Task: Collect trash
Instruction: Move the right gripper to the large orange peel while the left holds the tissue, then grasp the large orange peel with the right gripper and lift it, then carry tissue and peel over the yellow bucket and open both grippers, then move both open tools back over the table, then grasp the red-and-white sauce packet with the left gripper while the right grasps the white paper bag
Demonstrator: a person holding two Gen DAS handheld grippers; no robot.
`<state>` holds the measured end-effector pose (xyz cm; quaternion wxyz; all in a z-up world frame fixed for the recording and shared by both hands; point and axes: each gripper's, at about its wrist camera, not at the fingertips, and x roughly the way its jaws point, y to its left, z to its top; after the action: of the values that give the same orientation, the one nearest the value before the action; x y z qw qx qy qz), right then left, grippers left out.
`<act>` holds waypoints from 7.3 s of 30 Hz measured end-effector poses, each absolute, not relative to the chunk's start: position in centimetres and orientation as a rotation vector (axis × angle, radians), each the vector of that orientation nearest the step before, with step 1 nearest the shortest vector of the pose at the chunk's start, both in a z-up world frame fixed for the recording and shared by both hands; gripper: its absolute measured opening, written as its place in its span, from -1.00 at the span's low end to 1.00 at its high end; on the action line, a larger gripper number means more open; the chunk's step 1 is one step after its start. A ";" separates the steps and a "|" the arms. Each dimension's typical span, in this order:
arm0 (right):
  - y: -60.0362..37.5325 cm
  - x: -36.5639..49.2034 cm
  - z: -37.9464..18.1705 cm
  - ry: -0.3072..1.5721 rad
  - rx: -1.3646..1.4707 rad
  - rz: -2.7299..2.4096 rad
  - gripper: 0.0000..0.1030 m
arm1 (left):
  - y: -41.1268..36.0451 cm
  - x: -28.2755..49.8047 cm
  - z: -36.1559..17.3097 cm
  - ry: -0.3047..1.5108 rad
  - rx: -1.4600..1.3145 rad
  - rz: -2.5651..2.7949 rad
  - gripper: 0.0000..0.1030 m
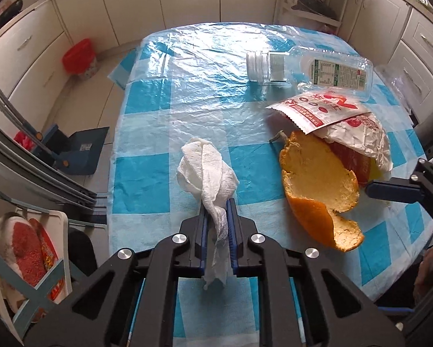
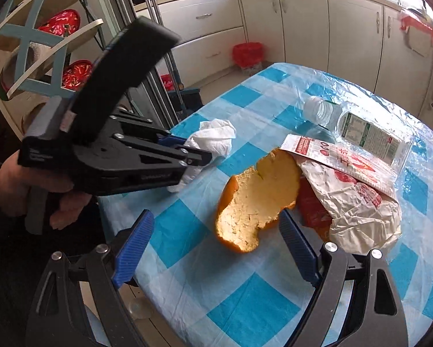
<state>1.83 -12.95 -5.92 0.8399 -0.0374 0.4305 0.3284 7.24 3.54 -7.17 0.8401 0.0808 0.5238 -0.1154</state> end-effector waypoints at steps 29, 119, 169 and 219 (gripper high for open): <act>-13.6 2.5 -6.2 0.909 -0.077 0.632 -0.88 | 5.2 6.7 -5.6 1.059 0.100 -0.243 -0.78; -58.2 -10.2 -4.5 0.749 0.767 -0.172 0.27 | -41.3 -5.7 -10.2 1.104 0.225 -0.855 0.25; -34.9 -1.4 2.1 0.573 0.122 0.034 0.74 | -4.7 2.8 -3.9 0.890 -0.018 -0.271 0.85; -25.5 6.5 -6.4 0.983 -0.049 0.302 0.66 | -4.1 10.4 -6.8 1.027 -0.209 -0.362 -0.95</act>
<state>6.48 -25.50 -6.44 0.8704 -0.0234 0.4702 0.1444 10.44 -4.06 -6.84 0.8501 -0.0993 0.4878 -0.1717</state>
